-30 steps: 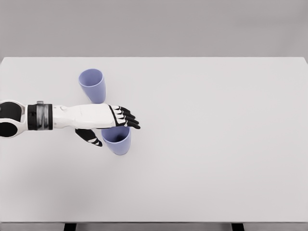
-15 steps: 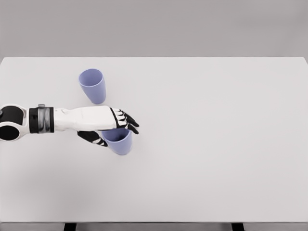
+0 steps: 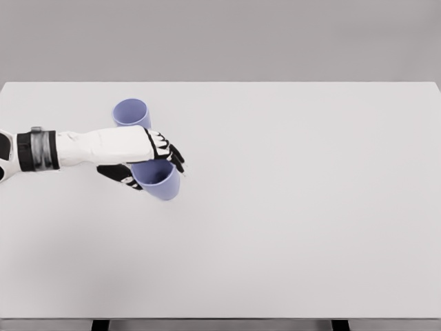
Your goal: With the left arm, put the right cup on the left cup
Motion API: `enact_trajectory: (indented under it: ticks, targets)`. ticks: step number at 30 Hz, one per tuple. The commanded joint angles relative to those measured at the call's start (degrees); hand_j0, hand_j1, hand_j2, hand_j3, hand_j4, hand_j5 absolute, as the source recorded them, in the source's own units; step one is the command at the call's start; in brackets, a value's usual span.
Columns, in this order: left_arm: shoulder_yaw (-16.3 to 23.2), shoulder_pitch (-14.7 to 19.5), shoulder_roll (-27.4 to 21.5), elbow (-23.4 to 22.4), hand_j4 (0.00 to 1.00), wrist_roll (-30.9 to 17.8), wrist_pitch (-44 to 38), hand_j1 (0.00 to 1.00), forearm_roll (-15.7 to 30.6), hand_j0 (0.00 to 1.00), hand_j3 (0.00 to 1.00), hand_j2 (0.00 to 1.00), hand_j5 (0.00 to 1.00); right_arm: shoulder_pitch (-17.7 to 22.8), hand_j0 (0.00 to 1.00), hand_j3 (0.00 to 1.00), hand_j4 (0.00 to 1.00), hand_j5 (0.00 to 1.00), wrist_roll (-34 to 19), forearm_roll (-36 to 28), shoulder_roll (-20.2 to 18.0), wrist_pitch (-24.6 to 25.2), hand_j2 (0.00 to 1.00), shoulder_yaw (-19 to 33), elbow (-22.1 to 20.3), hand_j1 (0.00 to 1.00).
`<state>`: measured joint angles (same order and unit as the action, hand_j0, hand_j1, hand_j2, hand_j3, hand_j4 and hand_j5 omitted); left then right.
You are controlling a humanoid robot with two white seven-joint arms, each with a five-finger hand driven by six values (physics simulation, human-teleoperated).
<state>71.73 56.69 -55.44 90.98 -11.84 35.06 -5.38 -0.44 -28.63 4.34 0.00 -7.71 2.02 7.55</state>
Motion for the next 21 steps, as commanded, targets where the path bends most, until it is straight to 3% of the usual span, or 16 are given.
enact_trajectory:
  ticks: [1, 21]
  targets:
    - [-0.19, 0.09, -2.30, 0.78, 0.62, -0.20, -0.06, 0.62, 1.95, 0.62, 0.62, 0.62, 0.62, 0.00, 1.00, 1.00, 1.00, 1.00, -0.02, 0.06, 0.00, -0.03, 1.00, 0.00, 0.01, 1.00]
    - [-1.33, 3.08, -6.08, 1.39, 0.57, -0.55, -0.06, 0.57, 5.47, 0.57, 0.57, 0.57, 0.57, 0.00, 1.00, 1.00, 1.00, 1.00, -0.02, 0.06, 0.00, -0.03, 1.00, 0.00, 0.01, 1.00]
